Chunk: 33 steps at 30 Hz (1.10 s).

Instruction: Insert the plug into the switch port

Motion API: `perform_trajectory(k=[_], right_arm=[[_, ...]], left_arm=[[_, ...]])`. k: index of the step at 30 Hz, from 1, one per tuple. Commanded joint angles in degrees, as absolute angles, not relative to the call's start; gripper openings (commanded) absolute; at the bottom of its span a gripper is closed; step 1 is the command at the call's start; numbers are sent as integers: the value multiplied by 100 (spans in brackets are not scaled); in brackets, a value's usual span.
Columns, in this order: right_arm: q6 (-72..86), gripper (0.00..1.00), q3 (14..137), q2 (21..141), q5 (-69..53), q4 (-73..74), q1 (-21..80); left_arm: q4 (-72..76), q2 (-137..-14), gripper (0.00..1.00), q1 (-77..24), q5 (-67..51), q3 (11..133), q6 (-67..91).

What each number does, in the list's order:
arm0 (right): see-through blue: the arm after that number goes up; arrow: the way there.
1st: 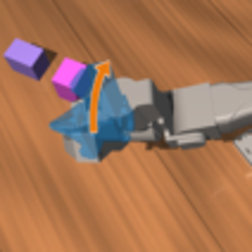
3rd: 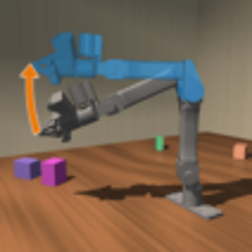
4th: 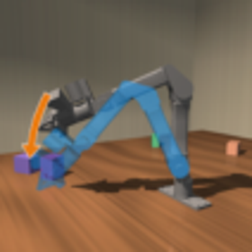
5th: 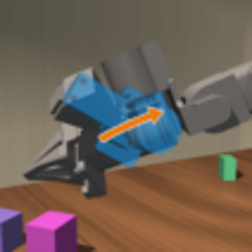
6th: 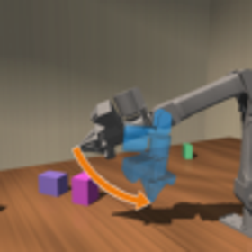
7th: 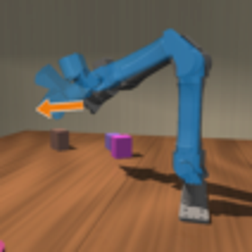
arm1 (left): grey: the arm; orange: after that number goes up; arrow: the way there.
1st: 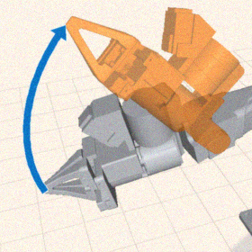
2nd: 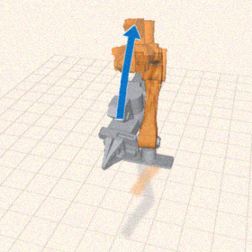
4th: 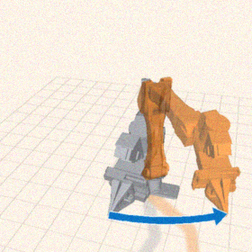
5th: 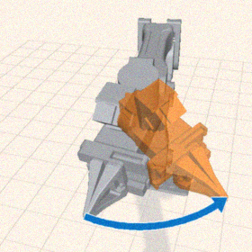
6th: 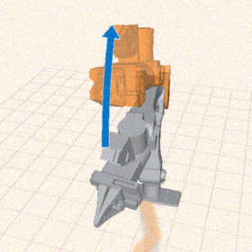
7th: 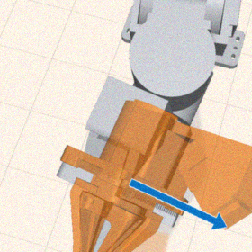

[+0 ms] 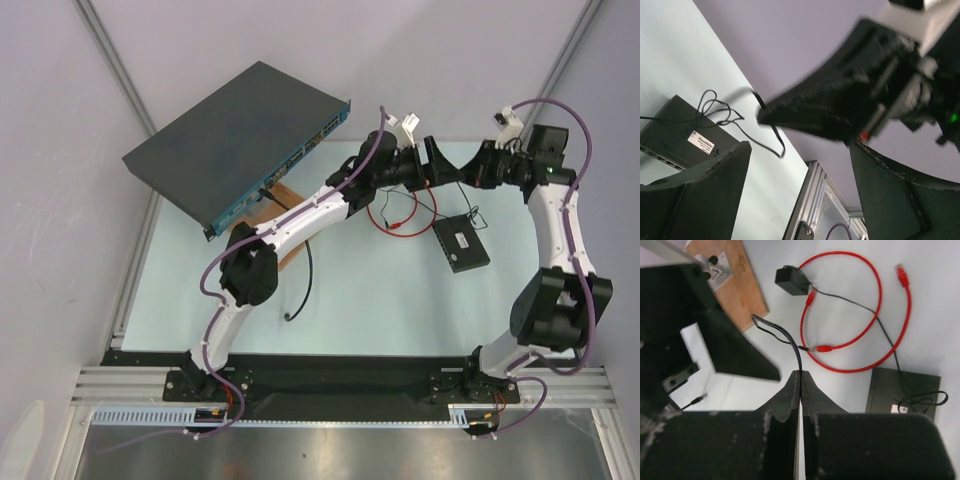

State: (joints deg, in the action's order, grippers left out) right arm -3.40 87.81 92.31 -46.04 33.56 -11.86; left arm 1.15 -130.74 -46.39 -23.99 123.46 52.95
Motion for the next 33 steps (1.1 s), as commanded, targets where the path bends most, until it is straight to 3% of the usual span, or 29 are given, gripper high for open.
perform_trajectory(k=[1, 13, 17, 25, 33], right_arm=[[-255, 0, 8219, 8466, -5018, 2752, -1213], [-675, 0, 7234, 7410, -5809, 2601, -1152], [-1668, 0, 7146, 7348, -5687, 3609, -1099], [-3768, 0, 6531, 7427, -5283, 4500, -1107], [-4271, 0, 5890, 7418, -5194, 4298, -1011]], left_arm=[[149, -12894, 86, -4606, -1855, 12306, 5528], [316, -13061, 82, -4439, -1494, 12322, 5800], [685, -12973, 67, -4325, -1608, 12314, 5871], [1546, -12683, 58, -4175, -1951, 12138, 5871], [1802, -12366, 43, -4069, -2135, 12085, 5380]])
